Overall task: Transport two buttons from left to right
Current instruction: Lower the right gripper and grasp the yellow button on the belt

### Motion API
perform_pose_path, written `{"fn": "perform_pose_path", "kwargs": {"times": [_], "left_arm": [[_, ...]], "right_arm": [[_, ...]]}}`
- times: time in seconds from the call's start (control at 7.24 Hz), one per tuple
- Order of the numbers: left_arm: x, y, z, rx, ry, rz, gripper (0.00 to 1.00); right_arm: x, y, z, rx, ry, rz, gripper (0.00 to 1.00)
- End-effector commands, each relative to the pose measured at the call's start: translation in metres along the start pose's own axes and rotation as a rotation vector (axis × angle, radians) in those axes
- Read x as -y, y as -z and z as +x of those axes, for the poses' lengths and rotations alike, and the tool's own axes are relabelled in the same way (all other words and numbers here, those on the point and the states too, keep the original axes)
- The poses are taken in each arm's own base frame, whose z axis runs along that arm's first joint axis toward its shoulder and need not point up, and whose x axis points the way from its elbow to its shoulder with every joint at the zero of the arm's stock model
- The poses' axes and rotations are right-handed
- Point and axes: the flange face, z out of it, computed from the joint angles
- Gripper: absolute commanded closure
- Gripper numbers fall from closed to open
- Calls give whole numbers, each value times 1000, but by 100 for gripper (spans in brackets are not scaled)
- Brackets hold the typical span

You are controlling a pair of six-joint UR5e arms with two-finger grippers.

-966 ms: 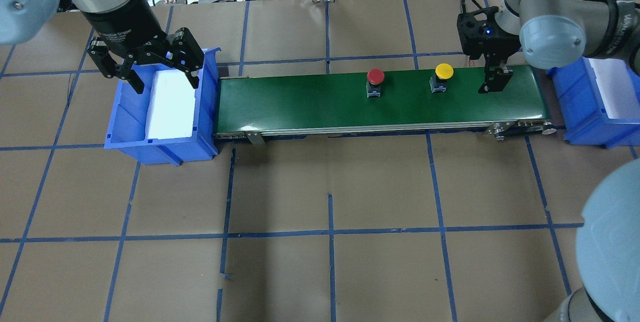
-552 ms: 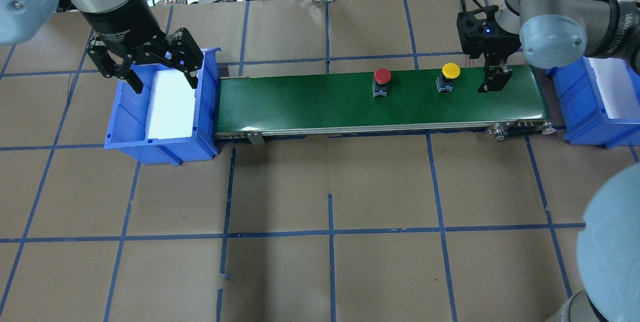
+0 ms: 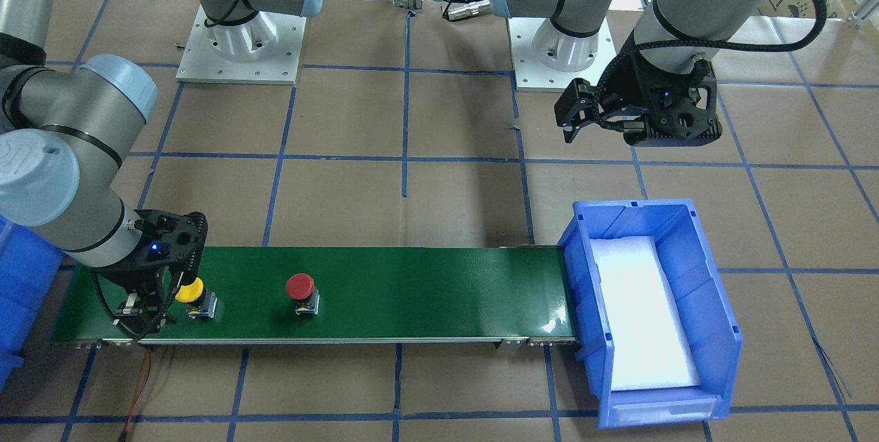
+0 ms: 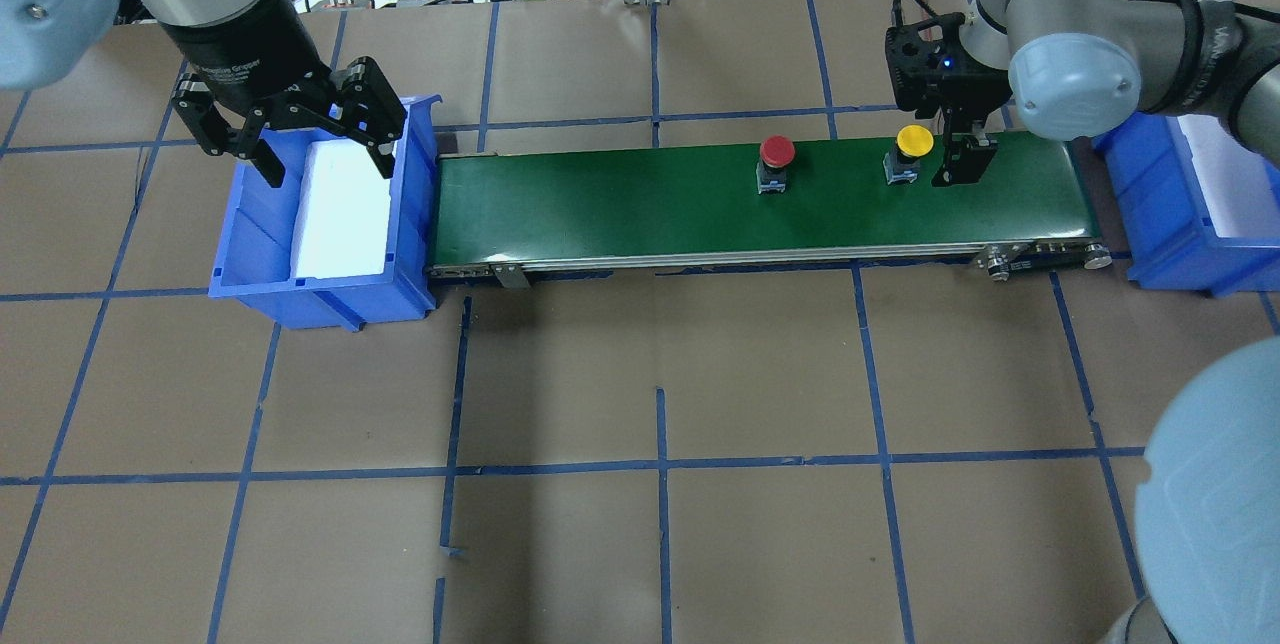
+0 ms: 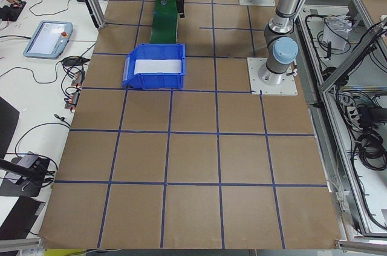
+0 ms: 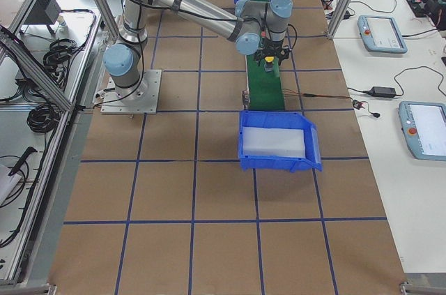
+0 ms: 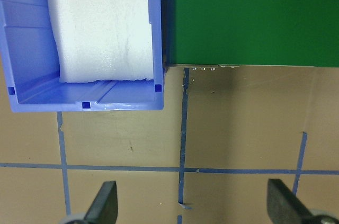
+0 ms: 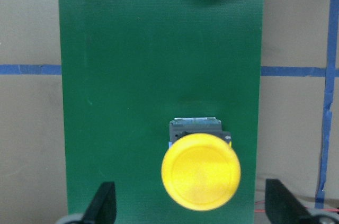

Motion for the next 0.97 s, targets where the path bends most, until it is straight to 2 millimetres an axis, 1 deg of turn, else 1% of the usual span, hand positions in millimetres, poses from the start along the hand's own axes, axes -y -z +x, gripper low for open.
{"fn": "perform_pose_path", "kwargs": {"times": [0.0,0.28,0.41,0.55,0.69,0.83], "left_arm": [[0,0,0,0,0,0,0],[0,0,0,2,5,3,0],[0,1,0,-1,5,6,0],[1,1,0,-4,6,6,0],[1,1,0,-5,6,6,0],[1,1,-1,-5,8,6,0]], "right_arm": [[1,-2,0,3,-1,1,0],[1,-3,0,7,2,0,0],[1,-4,0,6,5,2,4],[-1,-7,1,9,19,1,38],[-4,-1,4,-22,26,-23,73],[-10,0,3,-18,23,-68,86]]}}
